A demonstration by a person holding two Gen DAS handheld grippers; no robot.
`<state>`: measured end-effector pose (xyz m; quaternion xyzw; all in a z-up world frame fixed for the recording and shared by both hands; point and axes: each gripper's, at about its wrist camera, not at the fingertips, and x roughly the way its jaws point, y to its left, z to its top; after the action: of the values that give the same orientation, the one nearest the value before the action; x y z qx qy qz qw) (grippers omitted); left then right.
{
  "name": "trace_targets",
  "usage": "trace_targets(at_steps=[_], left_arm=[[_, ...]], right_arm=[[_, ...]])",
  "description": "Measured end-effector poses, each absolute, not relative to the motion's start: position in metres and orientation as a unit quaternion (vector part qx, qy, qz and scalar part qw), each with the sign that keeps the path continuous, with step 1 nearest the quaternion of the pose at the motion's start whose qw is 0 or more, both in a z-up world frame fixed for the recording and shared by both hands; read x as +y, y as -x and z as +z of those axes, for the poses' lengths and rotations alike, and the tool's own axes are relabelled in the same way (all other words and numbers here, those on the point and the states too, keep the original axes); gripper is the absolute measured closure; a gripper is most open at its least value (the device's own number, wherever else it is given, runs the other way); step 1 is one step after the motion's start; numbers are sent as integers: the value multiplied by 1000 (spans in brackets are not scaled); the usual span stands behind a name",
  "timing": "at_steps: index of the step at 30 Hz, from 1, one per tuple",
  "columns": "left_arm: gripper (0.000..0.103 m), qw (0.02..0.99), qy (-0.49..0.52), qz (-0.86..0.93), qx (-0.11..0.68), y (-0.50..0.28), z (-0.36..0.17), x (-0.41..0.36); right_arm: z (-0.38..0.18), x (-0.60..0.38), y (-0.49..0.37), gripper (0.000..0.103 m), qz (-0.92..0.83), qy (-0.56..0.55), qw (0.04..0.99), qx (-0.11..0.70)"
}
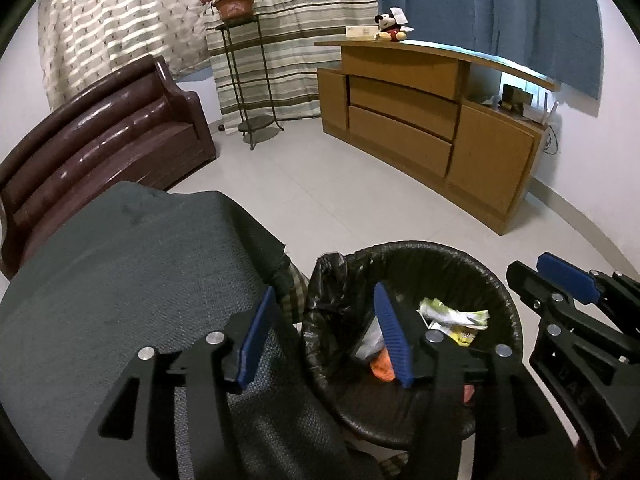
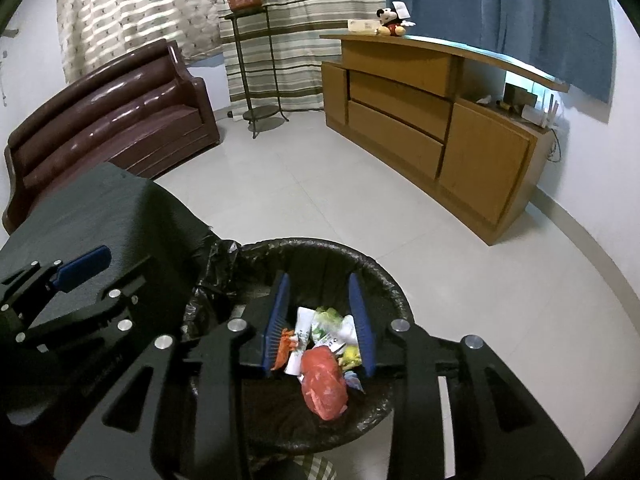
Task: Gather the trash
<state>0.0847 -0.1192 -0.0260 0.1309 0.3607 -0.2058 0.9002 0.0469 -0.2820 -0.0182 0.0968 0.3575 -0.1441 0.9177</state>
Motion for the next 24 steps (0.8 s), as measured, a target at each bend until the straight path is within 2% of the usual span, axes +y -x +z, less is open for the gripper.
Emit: trace_targets(at_steps=[4,8,11,19,24], left_arm=[[48,901,-130,-205,360,-86,-25,-120],[47,902,-130,-204,358,-84,-26,-120],[45,903,-126,-203,356,-84,-25,-119],[39,907,-119,-200,351,-75,-21,-112],[35,910,-116,-197,346,-65,-16,-102]], right_arm=[[-17,-283,-47,65,-148,-100,917,356],[-16,-283,-46,64,-151,-100,918,354],[-16,-284,-43,57,-155,-100,918,352],[-10,-285,-34,50,-166,-93,917,351],[-6,-282,-25,50,-170,-87,917,351]])
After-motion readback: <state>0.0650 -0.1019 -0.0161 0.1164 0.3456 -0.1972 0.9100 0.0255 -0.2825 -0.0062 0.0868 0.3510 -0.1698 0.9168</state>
